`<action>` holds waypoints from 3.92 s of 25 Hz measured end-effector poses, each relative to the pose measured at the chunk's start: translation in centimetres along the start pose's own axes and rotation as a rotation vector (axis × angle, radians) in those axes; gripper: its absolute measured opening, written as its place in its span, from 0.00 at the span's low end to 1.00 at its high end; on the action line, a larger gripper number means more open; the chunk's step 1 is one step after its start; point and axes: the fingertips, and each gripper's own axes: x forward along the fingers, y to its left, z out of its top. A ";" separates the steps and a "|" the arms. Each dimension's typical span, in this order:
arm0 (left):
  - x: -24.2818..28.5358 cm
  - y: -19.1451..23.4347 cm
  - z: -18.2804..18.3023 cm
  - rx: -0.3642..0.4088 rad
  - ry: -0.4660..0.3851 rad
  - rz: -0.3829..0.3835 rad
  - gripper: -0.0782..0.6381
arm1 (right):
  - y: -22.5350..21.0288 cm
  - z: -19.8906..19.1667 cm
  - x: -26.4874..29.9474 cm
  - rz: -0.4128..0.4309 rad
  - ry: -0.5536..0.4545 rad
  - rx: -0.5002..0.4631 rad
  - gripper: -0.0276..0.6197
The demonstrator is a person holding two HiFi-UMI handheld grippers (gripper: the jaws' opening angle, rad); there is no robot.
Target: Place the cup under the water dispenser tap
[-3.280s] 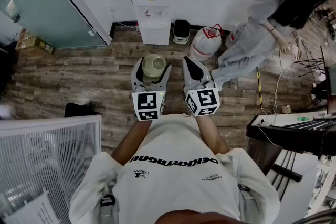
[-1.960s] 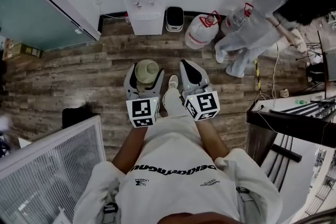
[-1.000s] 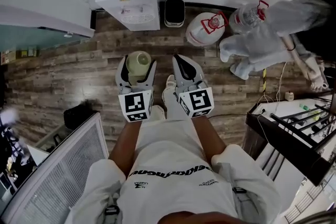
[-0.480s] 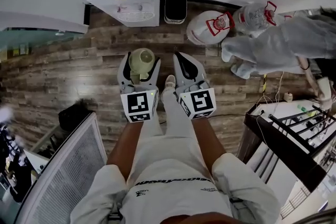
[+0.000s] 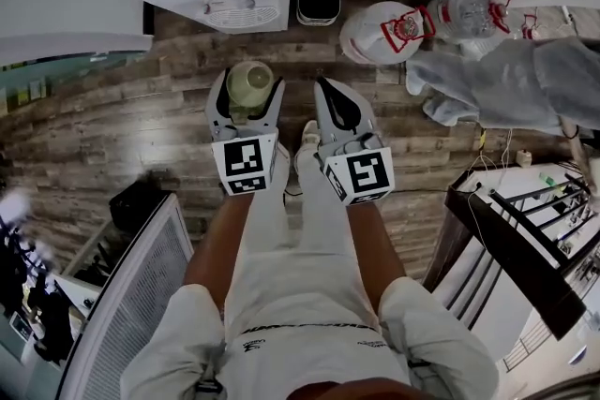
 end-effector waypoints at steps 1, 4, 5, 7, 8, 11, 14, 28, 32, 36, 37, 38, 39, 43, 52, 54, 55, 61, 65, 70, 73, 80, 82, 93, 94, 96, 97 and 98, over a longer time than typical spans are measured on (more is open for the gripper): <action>0.7 0.1 -0.4 -0.008 0.006 -0.004 0.63 | -0.3 -0.3 0.3 -0.002 0.002 -0.001 0.04; 2.9 0.4 -1.7 -0.010 0.022 -0.006 0.63 | -1.2 -1.2 1.0 -0.013 0.008 -0.012 0.04; 3.6 0.5 -2.2 -0.006 0.026 -0.006 0.63 | -1.6 -1.6 1.3 -0.019 0.010 -0.008 0.04; 5.1 0.8 -3.1 0.002 0.031 -0.009 0.63 | -2.3 -2.6 1.9 -0.034 0.013 0.013 0.04; 5.9 1.1 -3.5 0.012 0.027 -0.008 0.63 | -2.7 -3.0 2.3 -0.040 0.013 0.020 0.04; 8.3 1.6 -4.8 0.022 0.018 -0.005 0.63 | -3.7 -4.2 2.9 -0.051 0.024 0.022 0.04; 10.5 2.3 -6.1 0.013 0.026 -0.012 0.63 | -4.1 -5.1 3.5 -0.058 0.026 0.016 0.04; 18.8 5.6 -12.9 0.004 0.040 -0.012 0.64 | -6.4 -9.7 5.5 -0.081 0.049 0.041 0.04; 21.0 6.4 -14.3 0.021 0.030 -0.007 0.64 | -6.8 -11.0 6.1 -0.088 0.066 0.037 0.04; 22.9 6.9 -15.5 0.021 0.034 0.000 0.64 | -7.1 -11.7 6.3 -0.084 0.084 0.036 0.04; 23.4 7.0 -15.7 0.020 0.036 0.002 0.64 | -7.2 -11.8 6.5 -0.083 0.086 0.035 0.04; 23.8 7.1 -16.0 0.022 0.040 0.002 0.64 | -7.2 -11.8 6.6 -0.082 0.086 0.035 0.04; 24.1 7.2 -16.3 0.024 0.046 0.002 0.64 | -7.3 -11.8 6.7 -0.082 0.086 0.036 0.04; 25.3 7.1 -17.6 0.040 0.064 -0.001 0.64 | -7.4 -12.1 7.0 -0.077 0.089 0.035 0.04; 28.8 8.4 -19.6 0.055 0.098 0.004 0.64 | -8.1 -13.5 8.7 -0.073 0.108 0.041 0.04; 29.2 8.7 -20.2 0.059 0.108 0.004 0.64 | -8.1 -13.7 8.8 -0.071 0.113 0.042 0.04; 29.5 8.9 -20.4 0.059 0.110 0.004 0.64 | -8.1 -13.8 8.9 -0.071 0.115 0.043 0.04; 30.7 9.4 -20.8 0.054 0.100 0.007 0.64 | -8.4 -14.1 9.5 -0.072 0.119 0.038 0.04; 31.2 9.3 -20.7 0.065 0.092 0.012 0.64 | -8.5 -14.4 9.3 -0.071 0.124 0.037 0.04; 31.6 9.5 -21.3 0.066 0.102 0.005 0.64 | -8.7 -14.6 9.3 -0.072 0.130 0.034 0.04; 31.7 9.5 -21.6 0.081 0.102 -0.003 0.65 | -8.9 -14.7 9.3 -0.075 0.131 0.033 0.04; 31.4 9.5 -21.8 0.089 0.132 0.011 0.70 | -8.8 -14.3 9.0 -0.074 0.120 0.032 0.04; 31.0 9.5 -21.6 0.091 0.128 0.014 0.71 | -8.7 -14.2 8.8 -0.077 0.116 0.032 0.04; 27.4 9.0 -18.6 0.046 0.105 0.042 0.71 | -7.9 -12.1 7.1 -0.090 0.092 0.028 0.04; 26.9 8.9 -18.2 0.038 0.098 0.045 0.71 | -7.9 -11.9 7.0 -0.091 0.091 0.027 0.04; 26.0 8.8 -17.3 0.020 0.084 0.051 0.71 | -7.9 -11.4 6.5 -0.095 0.085 0.022 0.04; 25.5 8.7 -17.0 0.013 0.079 0.053 0.71 | -7.9 -11.2 6.2 -0.098 0.080 0.019 0.04; 24.9 8.6 -16.6 0.009 0.076 0.054 0.71 | -7.8 -10.9 5.9 -0.100 0.076 0.017 0.04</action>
